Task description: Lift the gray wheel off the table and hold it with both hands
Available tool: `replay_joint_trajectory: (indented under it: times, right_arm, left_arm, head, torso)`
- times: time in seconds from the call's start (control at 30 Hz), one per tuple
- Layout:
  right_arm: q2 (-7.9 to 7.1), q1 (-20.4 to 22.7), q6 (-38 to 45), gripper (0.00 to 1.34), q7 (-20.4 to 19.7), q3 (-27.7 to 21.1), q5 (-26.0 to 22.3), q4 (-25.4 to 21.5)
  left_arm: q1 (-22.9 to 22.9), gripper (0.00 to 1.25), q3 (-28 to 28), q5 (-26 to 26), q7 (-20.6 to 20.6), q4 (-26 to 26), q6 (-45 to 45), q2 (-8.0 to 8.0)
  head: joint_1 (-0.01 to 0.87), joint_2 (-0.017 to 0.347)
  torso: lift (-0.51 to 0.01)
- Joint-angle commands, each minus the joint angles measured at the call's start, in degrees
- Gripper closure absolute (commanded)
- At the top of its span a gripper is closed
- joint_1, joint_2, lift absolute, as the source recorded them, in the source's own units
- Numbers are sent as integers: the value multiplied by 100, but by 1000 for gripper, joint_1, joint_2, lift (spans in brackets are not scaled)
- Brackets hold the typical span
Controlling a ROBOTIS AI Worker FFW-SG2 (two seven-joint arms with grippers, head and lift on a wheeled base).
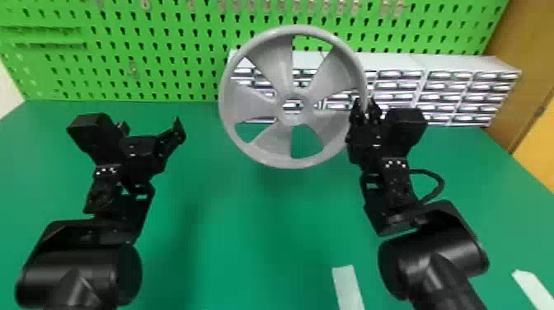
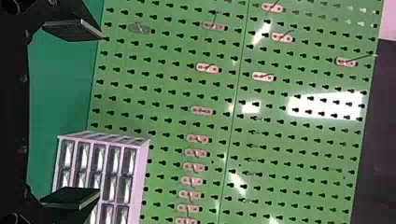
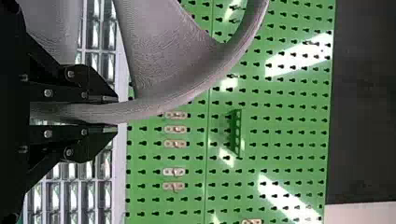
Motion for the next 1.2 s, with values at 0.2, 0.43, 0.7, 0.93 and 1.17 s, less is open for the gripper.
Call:
replay_joint_trajectory:
  times: [0.2,0.43,0.7,0.93,1.17]
  right_arm:
    - [19,-13,-267,1164,-34,27,31,158]
    - [28,-4,-285,1164,-192,159,146,158]
    - [89,-83,-373,1164,-386,370,251,298]
    - [133,-153,-425,1164,-491,519,286,378]
    - [133,-224,-522,1164,-623,651,321,395]
  left_arm:
    - [50,110,-37,76,9,-35,11,0]
    - [67,110,-46,76,26,-79,19,0]
    - [138,110,-160,138,114,-246,37,0]
    - [270,110,-538,270,316,-456,46,0]
    - [331,108,-749,287,448,-518,46,0]
  head:
    - [711,15]
    - [711,15]
    - [711,15]
    - [711,15]
    - [711,15]
  torso:
    - [-98]
    - [-98]
    - [-98]
    - [-98]
    - [-98]
